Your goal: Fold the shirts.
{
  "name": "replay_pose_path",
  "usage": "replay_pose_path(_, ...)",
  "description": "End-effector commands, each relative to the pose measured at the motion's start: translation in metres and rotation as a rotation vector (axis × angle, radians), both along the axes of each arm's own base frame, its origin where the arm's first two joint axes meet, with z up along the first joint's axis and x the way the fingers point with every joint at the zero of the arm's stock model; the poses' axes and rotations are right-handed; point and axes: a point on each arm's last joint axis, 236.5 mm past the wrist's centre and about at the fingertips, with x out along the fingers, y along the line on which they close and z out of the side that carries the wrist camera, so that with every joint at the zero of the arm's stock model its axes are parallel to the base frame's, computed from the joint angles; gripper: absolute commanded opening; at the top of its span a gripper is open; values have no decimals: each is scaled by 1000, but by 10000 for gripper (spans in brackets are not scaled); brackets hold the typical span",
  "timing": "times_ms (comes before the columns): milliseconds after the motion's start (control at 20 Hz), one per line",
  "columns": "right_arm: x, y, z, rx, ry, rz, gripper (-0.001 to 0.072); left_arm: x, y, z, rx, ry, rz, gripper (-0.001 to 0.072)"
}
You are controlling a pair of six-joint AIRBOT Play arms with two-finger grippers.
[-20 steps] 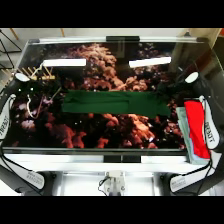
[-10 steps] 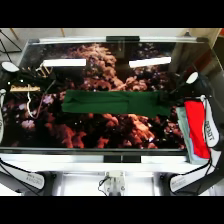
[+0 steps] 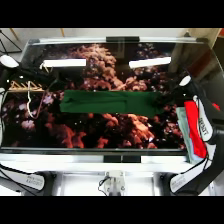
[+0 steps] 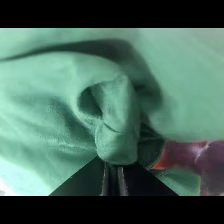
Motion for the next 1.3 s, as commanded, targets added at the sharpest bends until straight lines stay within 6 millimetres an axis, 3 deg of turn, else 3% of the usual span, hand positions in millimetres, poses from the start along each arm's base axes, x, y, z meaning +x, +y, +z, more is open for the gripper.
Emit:
replay_pose_path(0,-2,8,7,-1,13,46,70,-3,-16,1,1,-5,-33,530)
replay_pose_path(50,0,8,19,1,-5,66,70,-4,-21,1,1,-5,-43,498)
replay_pose_path(100,5,8,35,-1,-37,82,70,-6,-28,0,1,-3,-58,390)
replay_pose_path(200,14,10,78,2,-118,91,70,-10,-48,-5,5,-15,-104,49)
replay_pose_path(350,11,17,145,14,-237,102,70,-15,-104,-28,-3,-45,-138,35)
replay_pose_path(450,-3,19,183,9,-288,113,70,-31,-149,-47,-35,-32,-159,34)
replay_pose_path(550,-16,21,215,3,-331,106,70,-45,-184,-64,-35,-36,-176,34)
replay_pose_path(700,-43,24,252,0,-359,105,70,-53,-243,-65,-135,-61,-123,34)
replay_pose_path(850,-67,29,280,4,-385,112,70,-61,-295,-74,-197,-66,-84,34)
replay_pose_path(1050,-83,47,317,68,-474,127,70,-110,-359,-101,-259,33,-123,34)
replay_pose_path(1150,-85,48,321,71,-482,118,70,-129,-387,-107,-288,48,-154,34)
replay_pose_path(1250,-84,49,321,75,-483,113,70,-123,-405,-100,-320,-9,-169,34)
